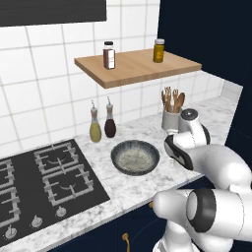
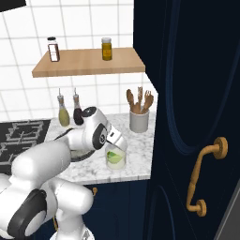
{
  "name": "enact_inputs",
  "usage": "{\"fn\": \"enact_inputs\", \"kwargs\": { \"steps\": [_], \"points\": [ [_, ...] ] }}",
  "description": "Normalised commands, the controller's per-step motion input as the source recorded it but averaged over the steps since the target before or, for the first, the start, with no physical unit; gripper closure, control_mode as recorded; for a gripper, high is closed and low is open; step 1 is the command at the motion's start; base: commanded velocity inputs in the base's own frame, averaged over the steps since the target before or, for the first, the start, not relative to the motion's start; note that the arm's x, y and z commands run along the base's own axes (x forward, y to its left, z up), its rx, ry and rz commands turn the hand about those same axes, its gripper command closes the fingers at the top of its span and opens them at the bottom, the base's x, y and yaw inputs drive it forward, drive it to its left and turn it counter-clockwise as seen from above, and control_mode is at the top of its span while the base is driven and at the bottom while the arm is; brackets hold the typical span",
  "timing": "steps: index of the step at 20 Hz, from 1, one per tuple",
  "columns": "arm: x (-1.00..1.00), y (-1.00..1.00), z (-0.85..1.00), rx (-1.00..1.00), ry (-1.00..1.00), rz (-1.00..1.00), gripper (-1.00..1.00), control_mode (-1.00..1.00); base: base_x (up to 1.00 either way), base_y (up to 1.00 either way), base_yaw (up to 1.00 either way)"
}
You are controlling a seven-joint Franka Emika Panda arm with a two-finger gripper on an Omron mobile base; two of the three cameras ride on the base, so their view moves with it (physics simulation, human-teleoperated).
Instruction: Grab a lemon wedge from the fridge and one ice cube from the ice bowl, and put them in the glass of lemonade.
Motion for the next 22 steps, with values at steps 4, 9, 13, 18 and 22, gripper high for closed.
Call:
{"fn": "enact_inputs", "kwargs": {
  "steps": [4,9,13,18,22],
  "points": [
    [0.21,-0.06,-0.08,0.00,0.00,-0.03,1.00,-1.00,0.00,0.00,0.00],
    [0.08,-0.01,-0.13,0.00,0.00,-0.02,1.00,-1.00,0.00,0.00,0.00],
    [0.11,-0.01,-0.21,0.00,0.00,-0.02,1.00,-1.00,0.00,0.00,0.00],
    [0.05,-0.04,-0.17,0.00,0.00,-0.02,1.00,-1.00,0.00,0.00,0.00],
    [0.00,-0.04,-0.01,0.00,0.00,-0.02,1.00,-1.00,0.00,0.00,0.00]
  ]
}}
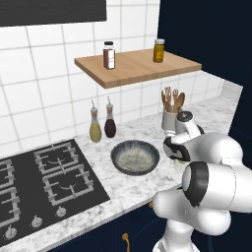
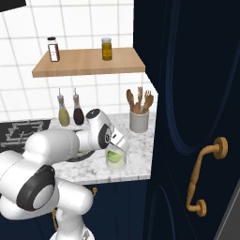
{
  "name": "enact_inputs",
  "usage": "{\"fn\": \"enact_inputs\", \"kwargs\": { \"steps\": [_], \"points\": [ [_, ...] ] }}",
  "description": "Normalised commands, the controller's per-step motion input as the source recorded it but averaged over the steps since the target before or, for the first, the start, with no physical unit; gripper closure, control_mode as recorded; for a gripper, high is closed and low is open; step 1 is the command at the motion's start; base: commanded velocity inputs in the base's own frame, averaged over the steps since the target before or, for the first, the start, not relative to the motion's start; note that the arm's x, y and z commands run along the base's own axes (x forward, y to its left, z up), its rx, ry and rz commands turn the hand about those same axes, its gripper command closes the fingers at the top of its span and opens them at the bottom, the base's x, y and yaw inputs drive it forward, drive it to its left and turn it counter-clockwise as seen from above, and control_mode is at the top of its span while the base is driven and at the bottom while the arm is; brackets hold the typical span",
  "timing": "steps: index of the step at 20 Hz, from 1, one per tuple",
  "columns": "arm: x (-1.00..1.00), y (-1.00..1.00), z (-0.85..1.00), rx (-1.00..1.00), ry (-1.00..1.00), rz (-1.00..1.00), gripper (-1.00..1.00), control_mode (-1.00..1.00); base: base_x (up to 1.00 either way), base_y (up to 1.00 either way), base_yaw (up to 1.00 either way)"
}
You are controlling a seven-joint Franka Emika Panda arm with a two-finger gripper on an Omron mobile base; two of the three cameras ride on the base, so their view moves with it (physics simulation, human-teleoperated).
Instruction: Grab a lemon wedge from the fridge and one ice cube from the ice bowl, and put them in the glass of lemonade.
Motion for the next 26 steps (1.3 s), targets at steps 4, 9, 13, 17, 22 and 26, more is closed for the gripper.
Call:
{"fn": "enact_inputs", "kwargs": {
  "steps": [4,9,13,17,22,26],
  "points": [
    [-0.02,-0.10,0.05,0.00,0.00,-0.05,1.00,-1.00,0.00,0.00,0.00],
    [-0.02,-0.05,0.24,0.00,0.00,-0.06,1.00,-1.00,0.00,0.00,0.00],
    [0.00,0.00,0.05,0.00,0.00,-0.06,1.00,-1.00,0.00,0.00,0.00],
    [0.00,0.00,0.00,0.00,0.00,-0.05,1.00,-1.00,0.00,0.00,0.00],
    [0.00,0.00,0.00,0.00,0.00,-0.05,-1.00,-1.00,0.00,0.00,0.00],
    [0.00,0.00,0.00,0.00,0.00,-0.05,-1.00,-1.00,0.00,0.00,0.00]
  ]
}}
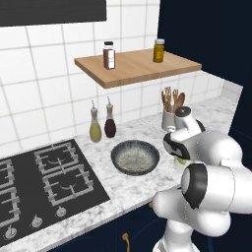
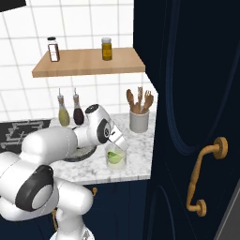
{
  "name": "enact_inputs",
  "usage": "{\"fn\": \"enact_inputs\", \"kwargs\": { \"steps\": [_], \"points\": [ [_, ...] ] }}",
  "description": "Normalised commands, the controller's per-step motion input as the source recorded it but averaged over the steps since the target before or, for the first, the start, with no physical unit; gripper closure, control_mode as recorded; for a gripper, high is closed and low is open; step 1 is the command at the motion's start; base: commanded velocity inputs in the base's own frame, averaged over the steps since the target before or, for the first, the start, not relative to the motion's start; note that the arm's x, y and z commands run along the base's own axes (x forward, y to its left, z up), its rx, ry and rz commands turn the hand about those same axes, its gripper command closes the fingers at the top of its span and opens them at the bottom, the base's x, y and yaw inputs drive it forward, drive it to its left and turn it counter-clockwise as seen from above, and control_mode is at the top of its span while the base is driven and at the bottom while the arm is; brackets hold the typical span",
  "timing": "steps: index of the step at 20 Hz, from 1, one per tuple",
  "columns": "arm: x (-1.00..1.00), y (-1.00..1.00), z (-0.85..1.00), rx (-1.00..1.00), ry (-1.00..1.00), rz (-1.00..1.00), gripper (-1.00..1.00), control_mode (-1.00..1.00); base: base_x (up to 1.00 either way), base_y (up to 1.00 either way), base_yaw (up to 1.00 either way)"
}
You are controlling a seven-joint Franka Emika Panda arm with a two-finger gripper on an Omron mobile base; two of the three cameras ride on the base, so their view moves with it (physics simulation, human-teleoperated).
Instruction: Grab a lemon wedge from the fridge and one ice cube from the ice bowl, and put them in the glass of lemonade.
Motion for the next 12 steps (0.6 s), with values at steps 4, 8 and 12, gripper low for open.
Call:
{"fn": "enact_inputs", "kwargs": {
  "steps": [4,8,12],
  "points": [
    [0.00,0.00,0.01,0.00,0.00,-0.05,-1.00,-1.00,0.00,0.00,0.00],
    [-0.31,0.00,0.22,0.00,-0.02,-0.02,-1.00,-1.00,0.00,0.00,0.00],
    [-0.69,0.14,0.15,0.00,-0.02,0.00,-1.00,-1.00,0.00,0.00,0.00]
  ]
}}
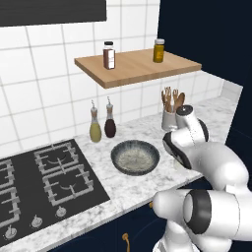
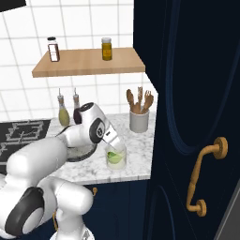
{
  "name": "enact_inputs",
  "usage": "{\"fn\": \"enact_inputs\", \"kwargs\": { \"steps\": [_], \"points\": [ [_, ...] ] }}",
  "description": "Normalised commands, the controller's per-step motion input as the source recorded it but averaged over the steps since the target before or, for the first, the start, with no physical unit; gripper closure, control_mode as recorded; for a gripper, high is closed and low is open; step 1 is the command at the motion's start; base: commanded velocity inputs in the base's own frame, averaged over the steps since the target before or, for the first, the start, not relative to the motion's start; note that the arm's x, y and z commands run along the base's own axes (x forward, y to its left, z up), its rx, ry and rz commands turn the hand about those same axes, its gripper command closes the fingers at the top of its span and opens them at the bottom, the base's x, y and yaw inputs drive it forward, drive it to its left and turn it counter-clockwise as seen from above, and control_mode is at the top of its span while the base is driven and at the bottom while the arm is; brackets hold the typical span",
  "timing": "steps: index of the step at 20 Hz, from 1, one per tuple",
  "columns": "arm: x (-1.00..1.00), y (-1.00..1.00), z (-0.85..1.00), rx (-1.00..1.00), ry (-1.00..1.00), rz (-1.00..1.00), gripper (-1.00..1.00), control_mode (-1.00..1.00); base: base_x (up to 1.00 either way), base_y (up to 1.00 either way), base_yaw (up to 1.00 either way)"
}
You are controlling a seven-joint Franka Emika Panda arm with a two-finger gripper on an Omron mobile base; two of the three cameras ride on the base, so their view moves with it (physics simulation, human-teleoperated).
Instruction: Grab a lemon wedge from the fridge and one ice cube from the ice bowl, and put them in the glass of lemonade.
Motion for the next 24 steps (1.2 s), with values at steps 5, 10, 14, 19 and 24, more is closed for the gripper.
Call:
{"fn": "enact_inputs", "kwargs": {
  "steps": [5,10,14,19,24],
  "points": [
    [-0.59,0.38,0.04,0.00,-0.02,0.00,-1.00,-1.00,0.00,0.00,0.00],
    [-0.35,0.33,0.34,-0.01,-0.14,0.00,-1.00,-1.00,0.00,0.00,0.00],
    [-0.36,0.39,0.20,-0.06,-0.25,0.00,-1.00,-1.00,0.00,0.00,0.00],
    [-0.27,0.49,0.30,-0.09,-0.20,0.00,-1.00,-1.00,0.00,0.00,0.00],
    [-0.07,0.55,0.37,-0.10,-0.14,0.00,-1.00,-1.00,0.00,0.00,0.00]
  ]
}}
